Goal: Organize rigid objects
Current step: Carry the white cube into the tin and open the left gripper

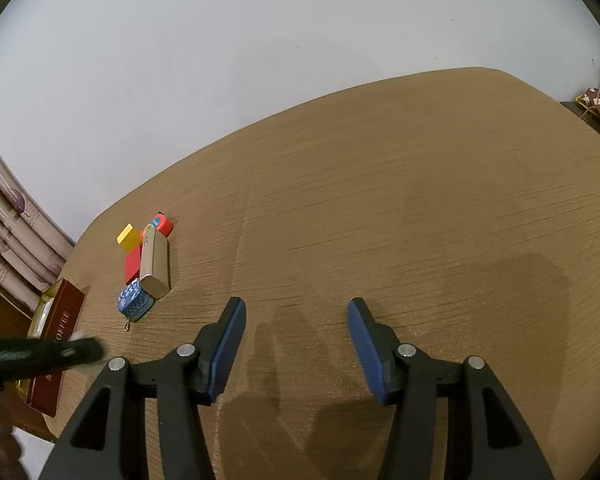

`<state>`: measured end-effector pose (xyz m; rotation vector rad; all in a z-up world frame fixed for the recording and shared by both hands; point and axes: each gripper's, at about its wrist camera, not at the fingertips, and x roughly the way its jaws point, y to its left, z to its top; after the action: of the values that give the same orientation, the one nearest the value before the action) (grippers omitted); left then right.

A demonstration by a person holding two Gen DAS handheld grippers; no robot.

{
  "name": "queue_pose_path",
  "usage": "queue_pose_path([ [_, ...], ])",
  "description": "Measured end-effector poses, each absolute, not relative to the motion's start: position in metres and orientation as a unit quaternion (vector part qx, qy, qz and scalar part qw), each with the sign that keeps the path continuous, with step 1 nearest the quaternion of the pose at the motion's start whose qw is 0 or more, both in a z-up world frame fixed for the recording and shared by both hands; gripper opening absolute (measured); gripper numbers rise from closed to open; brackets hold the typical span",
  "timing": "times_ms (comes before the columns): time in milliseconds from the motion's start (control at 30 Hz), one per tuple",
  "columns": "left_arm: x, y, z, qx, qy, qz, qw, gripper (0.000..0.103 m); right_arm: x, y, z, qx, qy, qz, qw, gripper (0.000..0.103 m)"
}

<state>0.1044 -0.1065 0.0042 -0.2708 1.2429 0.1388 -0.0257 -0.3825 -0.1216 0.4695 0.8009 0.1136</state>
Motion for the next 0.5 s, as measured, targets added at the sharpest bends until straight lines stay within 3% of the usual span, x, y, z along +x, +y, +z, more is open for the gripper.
queue_pose_path([
  [267,0.061,0.000,0.064,-0.111,0.551,0.113,0.820,0.026,-0.025,-0.382,-0.120,0.217,0.390,0.050,0.894,0.054],
  [500,0.068,0.101,0.039,-0.111,0.568,0.137,0.804,0.026,-0.020,-0.375,-0.120,0.201,0.394,0.042,0.896,0.054],
])
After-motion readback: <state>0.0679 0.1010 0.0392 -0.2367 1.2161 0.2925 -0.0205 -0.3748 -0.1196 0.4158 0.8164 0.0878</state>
